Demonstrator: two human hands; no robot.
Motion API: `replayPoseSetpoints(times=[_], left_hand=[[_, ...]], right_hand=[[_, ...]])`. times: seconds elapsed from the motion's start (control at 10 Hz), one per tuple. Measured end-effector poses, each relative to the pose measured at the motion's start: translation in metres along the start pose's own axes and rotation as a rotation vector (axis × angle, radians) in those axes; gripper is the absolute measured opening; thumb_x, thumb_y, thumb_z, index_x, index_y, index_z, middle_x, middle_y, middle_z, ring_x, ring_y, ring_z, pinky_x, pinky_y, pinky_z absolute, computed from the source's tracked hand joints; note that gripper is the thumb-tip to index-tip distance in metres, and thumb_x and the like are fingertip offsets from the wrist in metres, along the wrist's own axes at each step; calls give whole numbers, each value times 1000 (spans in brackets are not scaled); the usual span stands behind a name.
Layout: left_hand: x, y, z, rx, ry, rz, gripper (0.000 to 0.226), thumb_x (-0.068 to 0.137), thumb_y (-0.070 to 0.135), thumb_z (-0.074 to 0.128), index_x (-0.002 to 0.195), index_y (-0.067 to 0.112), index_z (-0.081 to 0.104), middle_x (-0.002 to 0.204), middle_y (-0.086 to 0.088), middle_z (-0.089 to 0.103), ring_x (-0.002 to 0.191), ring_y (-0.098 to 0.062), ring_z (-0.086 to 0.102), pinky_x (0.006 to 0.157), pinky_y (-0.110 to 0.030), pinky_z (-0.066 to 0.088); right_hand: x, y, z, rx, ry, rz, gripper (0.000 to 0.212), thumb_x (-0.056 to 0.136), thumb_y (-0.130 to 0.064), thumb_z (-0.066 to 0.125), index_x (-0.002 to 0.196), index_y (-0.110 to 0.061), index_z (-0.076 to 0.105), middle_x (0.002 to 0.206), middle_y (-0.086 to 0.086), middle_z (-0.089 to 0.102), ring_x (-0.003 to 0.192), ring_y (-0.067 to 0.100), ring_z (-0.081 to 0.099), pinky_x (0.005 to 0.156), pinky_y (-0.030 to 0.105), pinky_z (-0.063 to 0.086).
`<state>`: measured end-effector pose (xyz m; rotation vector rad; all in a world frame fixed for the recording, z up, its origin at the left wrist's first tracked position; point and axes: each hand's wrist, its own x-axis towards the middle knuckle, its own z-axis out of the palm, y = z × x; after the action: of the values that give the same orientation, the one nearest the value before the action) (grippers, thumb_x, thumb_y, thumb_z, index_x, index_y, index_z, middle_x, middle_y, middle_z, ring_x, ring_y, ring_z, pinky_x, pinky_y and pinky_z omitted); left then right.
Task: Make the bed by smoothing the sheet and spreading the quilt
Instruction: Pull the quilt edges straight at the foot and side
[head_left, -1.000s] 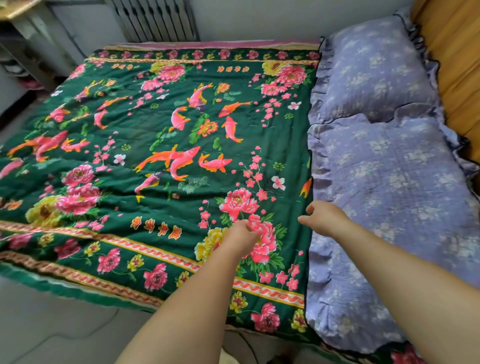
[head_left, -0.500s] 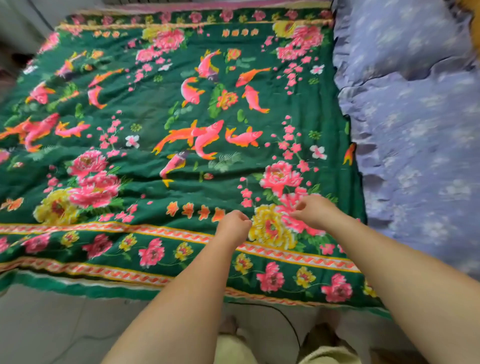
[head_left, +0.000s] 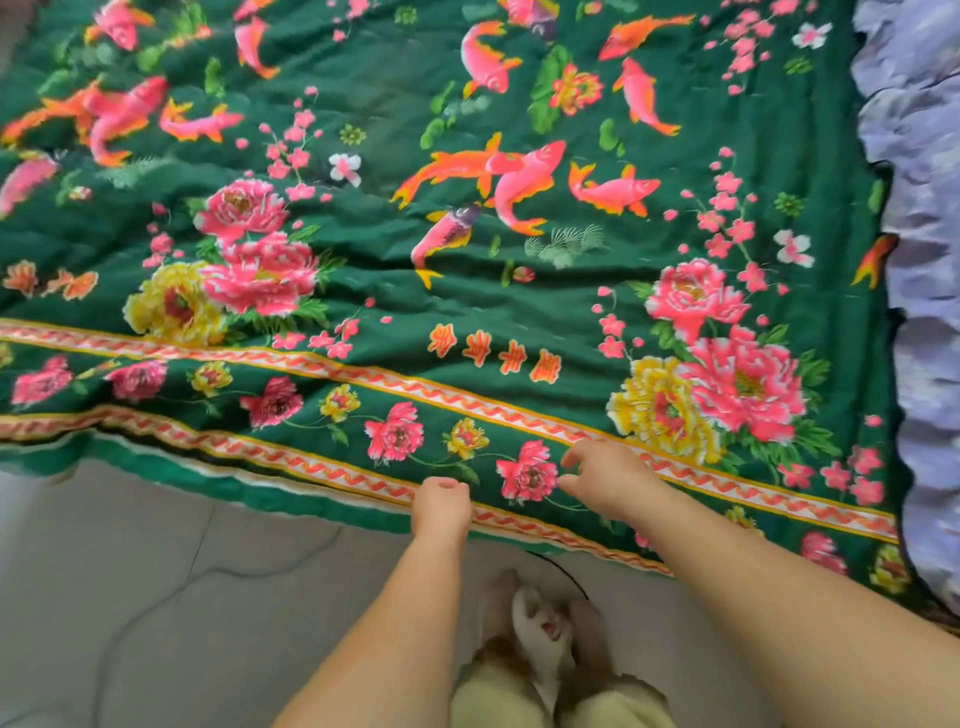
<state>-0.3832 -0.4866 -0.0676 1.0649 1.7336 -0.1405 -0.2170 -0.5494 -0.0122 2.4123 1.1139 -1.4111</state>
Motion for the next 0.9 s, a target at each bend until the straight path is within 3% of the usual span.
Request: replayPoseSetpoints(times=[0.1,0.2,0.3,0.4,0.5,0.6,0.8,0.9], left_hand=[[14,-21,6,-223,119,-140,32,97,7,38,119,-4,58,105,-23,60,78,-22,45,71,-33,43],[35,-45,13,-409,258,-309,38,99,12,34,132,-2,46,133,-23,51,103,-30,55,65,-28,41],[52,-55,13,-364,235,-408,39,99,27,40,132,6,45,132,-10,52,114,-22,53,81,-24,46],[71,-61,14,-809,293,-498,43,94,13,44,135,2,43,138,-15,47,116,-27,50,90,-35,45],[86,-64,17,-934,211,-491,65,72,8,50,136,16,42,139,-11,45,123,-35,47,102,-49,36],[89,-69,22,-1108,181,-464,78,56,16,57,134,23,45,134,-4,52,119,-32,52,103,-52,38],[31,-66,13,-1050,312,-457,59,73,19,70,128,13,47,123,-10,56,106,-35,58,94,-47,49],[-3,-49,11,-1070,360,-380,55,75,16,70,123,10,45,121,-14,56,100,-35,61,91,-49,51]], right_hand=[[20,-5,27,-67,-20,-41,41,92,-34,56,131,-19,51,132,9,53,117,30,53,92,36,46],[42,-5,55,-137,-65,-101,58,91,-31,57,144,-31,35,149,9,32,131,35,39,104,44,41],[57,-1,72,-172,-136,-123,73,92,-20,54,150,-41,14,161,2,3,144,41,14,112,50,31],[68,3,79,-236,-130,-139,78,90,-12,52,150,-43,11,161,5,2,144,44,13,111,51,34],[73,3,81,-266,-118,-165,77,87,-16,54,149,-41,15,158,12,11,139,49,22,109,51,36],[69,4,82,-306,-124,-172,81,88,-19,57,150,-38,9,160,12,3,141,50,13,107,53,37],[45,16,78,-317,-233,-181,106,78,-35,76,150,-41,-2,160,4,-15,146,38,-8,114,58,22],[21,18,83,-292,-218,-164,115,71,-47,78,150,-40,-5,160,5,-9,147,35,-5,111,66,18]])
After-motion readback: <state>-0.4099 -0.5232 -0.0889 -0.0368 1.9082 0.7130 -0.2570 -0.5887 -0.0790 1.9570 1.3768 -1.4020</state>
